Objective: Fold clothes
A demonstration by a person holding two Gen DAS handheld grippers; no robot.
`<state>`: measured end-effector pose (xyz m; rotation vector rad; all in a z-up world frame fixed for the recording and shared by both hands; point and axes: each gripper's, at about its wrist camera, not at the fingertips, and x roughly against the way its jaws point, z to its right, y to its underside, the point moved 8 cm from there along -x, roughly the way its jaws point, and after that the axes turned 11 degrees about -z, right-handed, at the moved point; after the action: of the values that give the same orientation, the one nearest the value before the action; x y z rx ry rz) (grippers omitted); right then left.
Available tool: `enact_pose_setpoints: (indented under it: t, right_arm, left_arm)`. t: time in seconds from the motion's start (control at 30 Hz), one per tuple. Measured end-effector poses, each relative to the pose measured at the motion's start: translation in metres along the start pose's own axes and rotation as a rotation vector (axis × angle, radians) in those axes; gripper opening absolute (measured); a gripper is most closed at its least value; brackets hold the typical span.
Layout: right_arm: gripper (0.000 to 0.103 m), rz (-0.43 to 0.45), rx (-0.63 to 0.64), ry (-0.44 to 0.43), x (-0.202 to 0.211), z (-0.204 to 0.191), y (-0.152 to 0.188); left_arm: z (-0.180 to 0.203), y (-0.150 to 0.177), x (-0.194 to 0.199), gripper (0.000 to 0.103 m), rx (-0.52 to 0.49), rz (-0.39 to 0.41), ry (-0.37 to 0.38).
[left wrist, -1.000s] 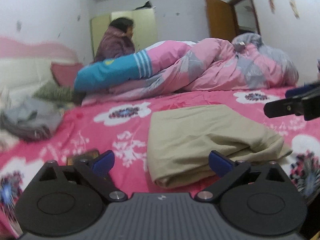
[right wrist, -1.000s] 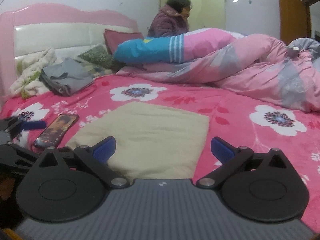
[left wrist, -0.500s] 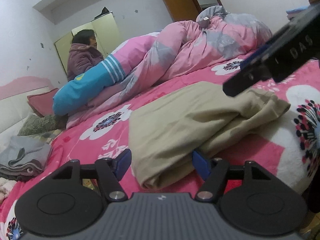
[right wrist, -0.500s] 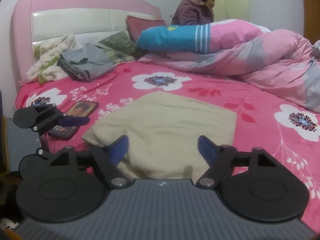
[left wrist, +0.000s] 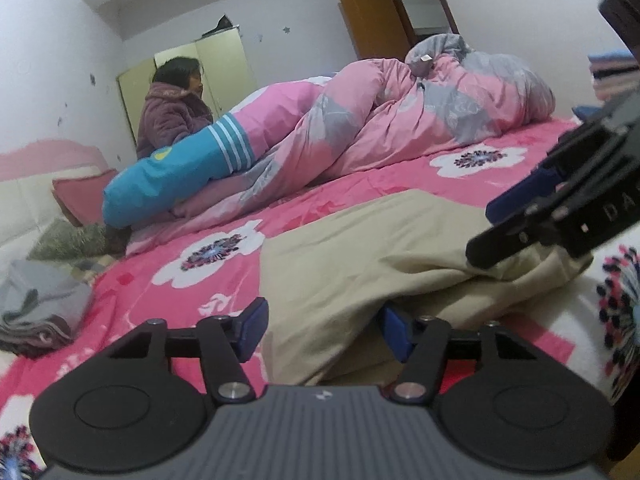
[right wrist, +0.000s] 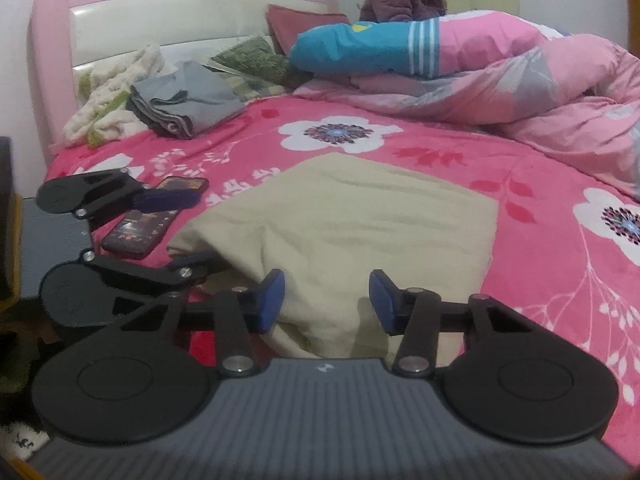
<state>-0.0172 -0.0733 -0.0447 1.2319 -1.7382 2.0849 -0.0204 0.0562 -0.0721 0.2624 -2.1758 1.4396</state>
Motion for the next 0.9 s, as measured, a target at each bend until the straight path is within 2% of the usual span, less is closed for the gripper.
enact_pose_setpoints:
  t: [0.07, 0.23, 0.3, 0.43, 0.57, 0.7, 0.8, 0.9]
  right_arm:
    - [0.046, -0.004, 0.019, -0.008, 0.000, -0.002, 0.000]
    - [0.046, -0.031, 0.056, -0.006, -0.006, -0.004, 0.004]
    - [0.046, -0.038, 0.080, 0.010, -0.009, -0.005, 0.004]
    - [0.046, -0.033, 0.140, 0.042, -0.018, -0.009, -0.004]
    - [0.046, -0.034, 0.167, 0.029, -0.017, -0.013, -0.007]
    - [0.055, 0.048, 0.194, -0.014, 0.013, -0.023, -0.009]
    - [0.055, 0.088, 0.259, -0.050, 0.032, -0.039, -0.002]
    - [0.046, 0.051, 0.283, -0.098, 0.029, -0.053, 0.012]
  left_arm:
    - [0.001, -0.002, -0.002, 0.055, 0.009, 0.005, 0.004]
    - [0.005, -0.005, -0.004, 0.027, 0.038, 0.029, 0.040]
    - [0.005, -0.006, -0.003, 0.020, 0.042, 0.041, 0.044]
    - [0.006, -0.005, -0.001, 0.018, 0.037, 0.051, 0.050]
    - [0.006, -0.004, -0.001, 0.018, 0.032, 0.054, 0.051]
    - [0.006, -0.002, -0.001, 0.018, 0.023, 0.073, 0.054]
    - [0.005, -0.003, -0.002, 0.018, 0.020, 0.081, 0.057]
    - [0.005, -0.004, 0.000, 0.018, 0.015, 0.088, 0.054]
